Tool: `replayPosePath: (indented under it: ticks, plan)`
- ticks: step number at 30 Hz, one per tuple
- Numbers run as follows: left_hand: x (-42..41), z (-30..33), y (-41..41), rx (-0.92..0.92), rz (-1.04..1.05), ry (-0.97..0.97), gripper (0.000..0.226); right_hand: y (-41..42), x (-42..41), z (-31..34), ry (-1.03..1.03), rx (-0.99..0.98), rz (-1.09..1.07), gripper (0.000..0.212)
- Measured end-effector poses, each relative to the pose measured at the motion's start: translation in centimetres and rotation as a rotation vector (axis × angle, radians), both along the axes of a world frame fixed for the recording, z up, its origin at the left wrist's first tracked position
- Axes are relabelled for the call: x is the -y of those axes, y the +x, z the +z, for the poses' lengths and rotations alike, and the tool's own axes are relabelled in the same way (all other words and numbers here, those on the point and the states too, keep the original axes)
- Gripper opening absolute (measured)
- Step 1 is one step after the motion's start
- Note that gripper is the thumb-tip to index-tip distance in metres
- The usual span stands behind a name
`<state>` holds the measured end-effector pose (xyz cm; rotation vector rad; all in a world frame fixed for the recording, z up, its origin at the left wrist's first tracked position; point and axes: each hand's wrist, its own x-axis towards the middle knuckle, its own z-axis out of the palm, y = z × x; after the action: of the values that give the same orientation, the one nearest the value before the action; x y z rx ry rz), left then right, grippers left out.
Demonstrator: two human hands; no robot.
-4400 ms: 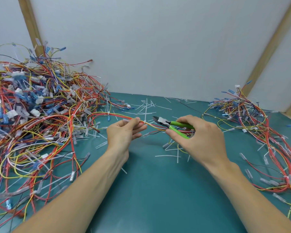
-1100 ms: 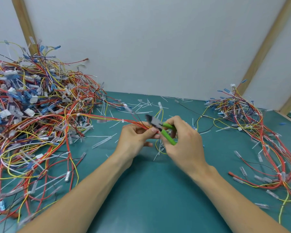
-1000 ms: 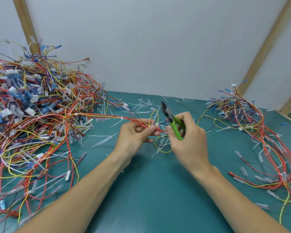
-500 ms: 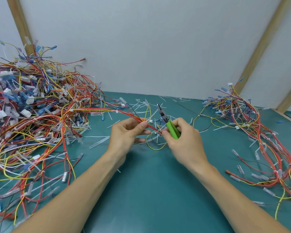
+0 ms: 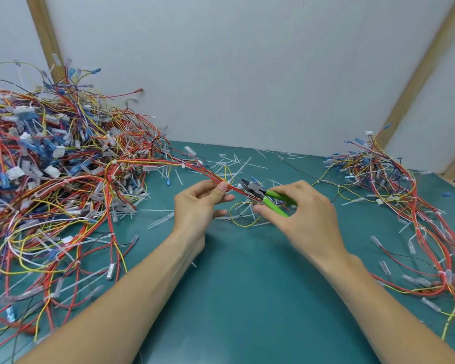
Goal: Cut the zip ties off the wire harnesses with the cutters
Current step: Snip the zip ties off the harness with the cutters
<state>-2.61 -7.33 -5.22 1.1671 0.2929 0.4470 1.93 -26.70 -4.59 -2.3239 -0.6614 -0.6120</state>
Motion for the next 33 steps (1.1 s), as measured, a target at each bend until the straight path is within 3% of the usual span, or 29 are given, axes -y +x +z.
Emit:
replayPosePath:
  ticks: [19,33]
  plan:
    - [0.55,-0.02,0.16,0.096,0.007,0.224,0.003,0.14,-0.1,-0.1,0.069,0.051,0.062,0.038]
    - [0.7,-0.03,0.08,0.089,0.035,0.223,0.007,0.22,-0.12,-0.02,0.071,0.049,0.075,0.026]
